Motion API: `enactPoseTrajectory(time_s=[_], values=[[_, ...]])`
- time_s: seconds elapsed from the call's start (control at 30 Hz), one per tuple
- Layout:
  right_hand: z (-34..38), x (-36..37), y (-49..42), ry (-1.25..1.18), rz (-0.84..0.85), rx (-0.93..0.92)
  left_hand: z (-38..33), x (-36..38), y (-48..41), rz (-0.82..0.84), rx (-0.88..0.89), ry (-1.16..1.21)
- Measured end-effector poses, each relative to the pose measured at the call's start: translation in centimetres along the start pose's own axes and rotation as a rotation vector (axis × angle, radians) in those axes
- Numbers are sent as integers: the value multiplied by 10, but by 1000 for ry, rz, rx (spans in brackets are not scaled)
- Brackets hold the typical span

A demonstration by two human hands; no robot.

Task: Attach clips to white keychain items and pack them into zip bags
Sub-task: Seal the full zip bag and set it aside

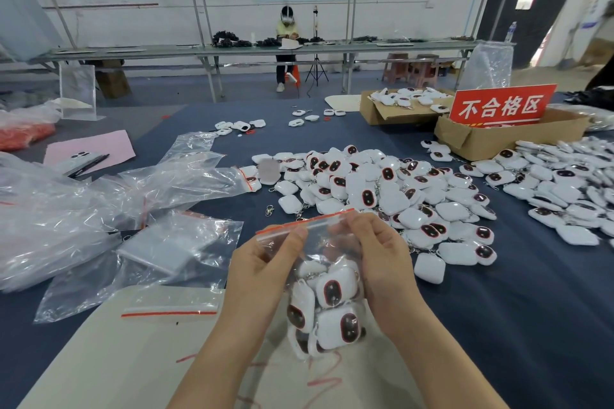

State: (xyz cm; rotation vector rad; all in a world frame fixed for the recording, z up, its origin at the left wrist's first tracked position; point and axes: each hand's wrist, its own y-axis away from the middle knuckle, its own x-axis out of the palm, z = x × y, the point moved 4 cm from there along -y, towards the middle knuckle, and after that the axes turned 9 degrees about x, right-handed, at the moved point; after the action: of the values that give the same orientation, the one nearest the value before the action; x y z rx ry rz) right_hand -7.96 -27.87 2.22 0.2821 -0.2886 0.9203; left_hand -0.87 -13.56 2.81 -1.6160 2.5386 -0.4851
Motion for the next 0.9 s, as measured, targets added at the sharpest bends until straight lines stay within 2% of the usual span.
enactPoseTrajectory(time_s=[0.27,0.4,0.63,0.73,0.9], values=[[0,1,-1,23,3,-103,9,-8,-3,-119,-43,-8],[-4,5,0,143,74,-43,5,3,0,-59,8,25],[7,11,5,189,175,-229,2,11,1,46,76,50],[7,12,6,225,123,-255,3,10,0,21,124,3],[1,5,4,170,17,-189,3,9,1,-34,158,-62]])
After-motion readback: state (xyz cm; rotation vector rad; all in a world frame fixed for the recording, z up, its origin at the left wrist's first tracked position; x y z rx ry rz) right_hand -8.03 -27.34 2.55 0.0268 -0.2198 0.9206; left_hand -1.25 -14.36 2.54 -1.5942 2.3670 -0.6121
